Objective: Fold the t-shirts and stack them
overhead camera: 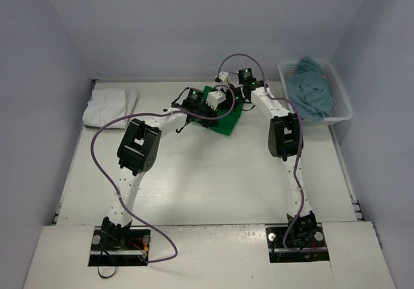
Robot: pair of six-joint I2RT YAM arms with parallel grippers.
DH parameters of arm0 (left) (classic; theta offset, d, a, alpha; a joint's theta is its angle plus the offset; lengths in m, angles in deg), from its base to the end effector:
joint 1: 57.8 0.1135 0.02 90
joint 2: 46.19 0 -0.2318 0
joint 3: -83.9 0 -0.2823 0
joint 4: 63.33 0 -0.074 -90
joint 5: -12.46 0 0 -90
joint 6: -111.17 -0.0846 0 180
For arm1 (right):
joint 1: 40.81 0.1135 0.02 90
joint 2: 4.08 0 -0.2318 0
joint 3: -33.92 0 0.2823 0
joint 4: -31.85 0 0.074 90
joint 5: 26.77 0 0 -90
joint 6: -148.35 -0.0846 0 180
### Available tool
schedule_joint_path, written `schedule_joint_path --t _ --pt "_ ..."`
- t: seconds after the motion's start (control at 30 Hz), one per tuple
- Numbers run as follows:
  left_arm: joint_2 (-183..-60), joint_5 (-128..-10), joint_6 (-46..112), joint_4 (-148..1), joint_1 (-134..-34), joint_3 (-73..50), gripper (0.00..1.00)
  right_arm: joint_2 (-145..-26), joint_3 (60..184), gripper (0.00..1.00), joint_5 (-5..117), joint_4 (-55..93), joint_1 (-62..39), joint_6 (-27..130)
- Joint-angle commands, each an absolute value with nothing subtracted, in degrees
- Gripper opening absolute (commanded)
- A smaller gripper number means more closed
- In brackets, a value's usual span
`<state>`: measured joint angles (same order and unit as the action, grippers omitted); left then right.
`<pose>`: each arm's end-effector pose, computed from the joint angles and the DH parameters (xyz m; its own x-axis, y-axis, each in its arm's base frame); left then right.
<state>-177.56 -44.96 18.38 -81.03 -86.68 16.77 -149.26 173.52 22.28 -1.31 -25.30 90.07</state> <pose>0.4667 -0.3095 0.1121 -0.4782 0.3106 -0.8215 0.8117 0.5135 -0.2784 0.5622 0.2136 0.1321 -0.1477 -0.4531 -0.8791 -0.9078 0.4148 -0.0612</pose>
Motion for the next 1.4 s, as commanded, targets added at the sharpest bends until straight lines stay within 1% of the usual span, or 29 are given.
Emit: schedule_joint_path --t 0.0,0.13,0.17,0.27,0.3,0.37,0.47,0.53,0.73,0.8,0.93,0.97,1.17,1.37 --pt "-171.9 -42.9 18.9 -82.7 -85.3 18.4 0.00 -147.5 172.8 0.00 22.7 -0.8 -24.0 90.3" --pt "-168.5 -42.2 20.4 -83.0 -83.1 18.4 0.00 -147.5 171.6 0.00 25.5 -3.2 -22.5 90.6" --pt "-166.5 -42.1 20.5 -83.1 -82.4 18.4 0.06 -147.3 170.9 0.00 27.9 -3.9 -22.0 90.8" --pt "-162.5 -41.9 22.7 -82.6 -78.6 18.1 0.28 -145.8 166.3 0.00 30.0 -4.4 -20.4 91.6" --pt "-161.5 -41.9 23.3 -82.2 -77.5 18.0 0.39 -145.0 165.1 0.00 31.1 -4.7 -19.7 92.0" --pt "-158.8 -42.0 23.6 -81.8 -74.3 17.5 0.51 -143.8 161.0 0.00 31.6 -4.9 -19.3 92.8" --pt "-156.1 -41.8 24.0 -81.7 -70.9 16.5 0.52 -140.8 156.6 0.00 32.7 -5.5 -17.7 94.0" --pt "-155.0 -40.9 24.4 -81.8 -69.8 14.9 0.52 -137.6 151.5 0.00 32.9 -5.6 -16.7 95.0" --pt "-151.4 -40.3 24.2 -81.0 -69.6 8.8 0.52 -129.2 139.5 0.00 33.8 -6.1 -14.5 96.5" --pt "-150.5 -40.2 24.5 -80.5 -69.5 7.8 0.52 -127.7 137.5 0.00 34.5 -6.0 -13.9 96.5" --pt "-149.5 -40.0 24.5 -80.4 -69.6 6.3 0.52 -125.4 138.1 0.18 33.3 -5.9 -15.7 94.3" --pt "-149.1 -40.0 24.5 -80.4 -69.6 5.8 0.52 -124.9 139.2 0.19 32.0 -5.9 -16.2 93.4" --pt "-148.1 -39.9 25.0 -79.6 -70.4 4.3 0.51 -121.8 142.5 0.20 29.7 -5.8 -17.8 91.4" --pt "-148.2 -40.4 23.8 -80.4 -73.5 4.3 0.48 -118.4 141.2 0.19 28.7 -5.7 -18.9 90.2"
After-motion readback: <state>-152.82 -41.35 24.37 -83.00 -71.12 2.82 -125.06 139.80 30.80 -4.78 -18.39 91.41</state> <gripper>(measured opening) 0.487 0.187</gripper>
